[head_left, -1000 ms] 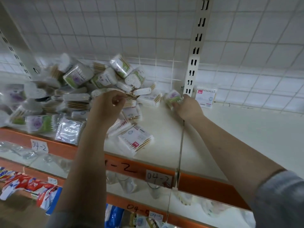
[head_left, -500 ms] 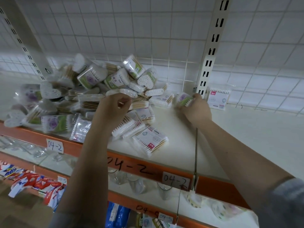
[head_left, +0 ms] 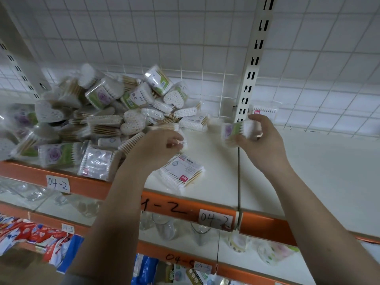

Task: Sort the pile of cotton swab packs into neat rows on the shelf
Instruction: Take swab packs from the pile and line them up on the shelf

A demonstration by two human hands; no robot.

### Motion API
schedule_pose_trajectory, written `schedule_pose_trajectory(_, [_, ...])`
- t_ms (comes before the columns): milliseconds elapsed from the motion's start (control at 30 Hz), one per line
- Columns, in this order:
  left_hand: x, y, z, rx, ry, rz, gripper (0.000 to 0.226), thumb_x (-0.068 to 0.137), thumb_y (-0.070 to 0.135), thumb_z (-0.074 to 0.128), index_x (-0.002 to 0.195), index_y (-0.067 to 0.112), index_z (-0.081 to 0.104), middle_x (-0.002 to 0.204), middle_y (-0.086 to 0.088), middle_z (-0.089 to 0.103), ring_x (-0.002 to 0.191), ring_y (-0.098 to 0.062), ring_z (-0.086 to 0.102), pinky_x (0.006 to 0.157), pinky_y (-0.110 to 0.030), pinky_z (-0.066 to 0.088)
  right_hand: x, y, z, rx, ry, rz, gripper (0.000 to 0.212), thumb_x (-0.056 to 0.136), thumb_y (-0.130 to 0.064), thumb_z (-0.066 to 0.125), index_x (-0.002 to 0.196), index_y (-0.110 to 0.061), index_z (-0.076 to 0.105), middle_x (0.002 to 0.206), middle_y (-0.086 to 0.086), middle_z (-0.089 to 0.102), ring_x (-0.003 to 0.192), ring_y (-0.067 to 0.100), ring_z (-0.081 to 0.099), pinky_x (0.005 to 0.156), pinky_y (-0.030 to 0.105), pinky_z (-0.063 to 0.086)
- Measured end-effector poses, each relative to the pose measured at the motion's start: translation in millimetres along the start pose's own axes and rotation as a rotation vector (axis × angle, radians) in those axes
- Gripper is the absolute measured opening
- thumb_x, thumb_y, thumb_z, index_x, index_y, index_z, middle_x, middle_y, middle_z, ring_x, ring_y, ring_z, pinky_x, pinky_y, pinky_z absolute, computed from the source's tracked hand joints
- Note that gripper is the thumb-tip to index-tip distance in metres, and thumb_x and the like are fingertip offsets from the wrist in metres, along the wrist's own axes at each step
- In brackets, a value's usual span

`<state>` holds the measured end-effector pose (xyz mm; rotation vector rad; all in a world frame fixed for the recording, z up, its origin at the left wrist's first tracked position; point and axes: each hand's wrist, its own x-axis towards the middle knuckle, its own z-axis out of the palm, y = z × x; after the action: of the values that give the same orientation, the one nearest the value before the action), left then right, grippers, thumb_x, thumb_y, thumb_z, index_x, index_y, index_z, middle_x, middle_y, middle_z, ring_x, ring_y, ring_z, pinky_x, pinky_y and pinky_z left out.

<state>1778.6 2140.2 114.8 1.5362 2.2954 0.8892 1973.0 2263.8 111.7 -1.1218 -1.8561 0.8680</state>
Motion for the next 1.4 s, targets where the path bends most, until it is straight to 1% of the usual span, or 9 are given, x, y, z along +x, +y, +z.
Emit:
schedule_pose_trajectory(100, [7.4,3.0,1.5,0.144,-0.271,0.015,0.051,0.082,0.037,0.069,0.13,0.028,0.053,0.13,0.008,0.055,0.114,-0.006,0.053,0.093,-0.022,0.039,-10.5,4.7,-3.4,0.063,0.072,0.06,0.052,0.081,-0.022,0.069,0.128,-0.022,0.046,0.09,-0.014,0.048,0.071,0.007,0.053,0.064,0.021,0.041])
schedule_pose_trajectory(200, [21.5,11.8,-0.2,0.3,-0.538,0.053,0.07,0.078,0.038,0.073,0.14,0.033,0.041,0.145,0.007,0.042,0.127,-0.01,0.045,0.1,-0.025,0.037,-14.2,6.6,-5.1,0.11,0.124,0.091,0.053,0.079,-0.019,0.072,0.127,-0.021,0.048,0.082,-0.022,0.045,0.076,0.015,0.055,0.075,0.03,0.047])
schedule_pose_trajectory(433, [38.5,28.5,-1.4,0.507,-0.786,0.155,0.079,0.074,0.03,0.079,0.141,0.034,0.037,0.14,0.013,0.044,0.116,-0.003,0.045,0.092,-0.018,0.035,-18.3,12.3,-13.6,0.139,0.2,0.124,0.055,0.079,-0.018,0.072,0.128,-0.023,0.048,0.092,-0.017,0.05,0.075,0.013,0.056,0.074,0.028,0.045])
schedule_pose_trajectory(533, [40.7,32.6,-1.4,0.466,-0.803,0.153,0.077,0.072,0.024,0.081,0.138,0.03,0.043,0.134,0.009,0.048,0.098,0.003,0.046,0.079,-0.013,0.036,-21.7,15.2,-17.6,0.134,0.219,0.137,0.055,0.079,-0.018,0.072,0.128,-0.024,0.047,0.104,-0.008,0.05,0.079,0.016,0.057,0.075,0.03,0.046])
schedule_pose_trajectory(667, [43.6,43.4,-2.5,0.505,-0.838,0.157,0.062,0.07,0.031,0.081,0.127,0.026,0.057,0.116,0.013,0.056,0.079,-0.008,0.063,0.072,-0.021,0.049,-24.2,17.6,-24.1,0.145,0.243,0.147,0.055,0.078,-0.022,0.073,0.127,-0.025,0.049,0.105,-0.009,0.05,0.081,0.016,0.057,0.083,0.034,0.047])
schedule_pose_trajectory(900, [55.7,57.9,-2.2,0.569,-0.843,0.144,0.046,0.07,0.036,0.08,0.112,0.027,0.063,0.108,0.011,0.064,0.101,-0.01,0.06,0.091,-0.028,0.05,-25.9,28.3,-41.9,0.151,0.28,0.165,0.056,0.078,-0.02,0.073,0.129,-0.024,0.049,0.107,-0.007,0.05,0.084,0.019,0.059,0.084,0.036,0.049])
schedule_pose_trajectory(1067, [59.1,72.4,-4.2,0.378,-0.735,0.131,0.04,0.078,0.033,0.074,0.11,0.031,0.05,0.124,0.005,0.055,0.102,-0.013,0.058,0.064,-0.015,0.047,-26.9,36.1,-58.1,0.165,0.302,0.178,0.056,0.079,-0.019,0.072,0.13,-0.024,0.048,0.108,-0.007,0.048,0.085,0.018,0.057,0.078,0.031,0.048])
schedule_pose_trajectory(1233, [59.6,89.9,1.5,0.203,-0.597,0.203,0.031,0.084,0.037,0.067,0.113,0.038,0.056,0.128,0.008,0.051,0.118,-0.006,0.047,0.092,-0.024,0.04,-23.4,43.2,-82.0,0.202,0.344,0.192,0.057,0.082,-0.019,0.069,0.133,-0.027,0.045,0.113,-0.008,0.045,0.089,0.015,0.055,0.075,0.026,0.043])
schedule_pose_trajectory(1400, [65.6,105.2,22.6,0.075,-0.434,0.142,0.016,0.085,0.036,0.066,0.1,0.033,0.066,0.071,0.007,0.042,0.06,0.003,0.049,0.059,-0.02,0.036,-17.8,55.4,-112.1,0.231,0.374,0.175,0.048,0.084,-0.015,0.062,0.126,-0.033,0.05,0.097,-0.017,0.049,0.087,0.012,0.053,0.069,0.025,0.043])
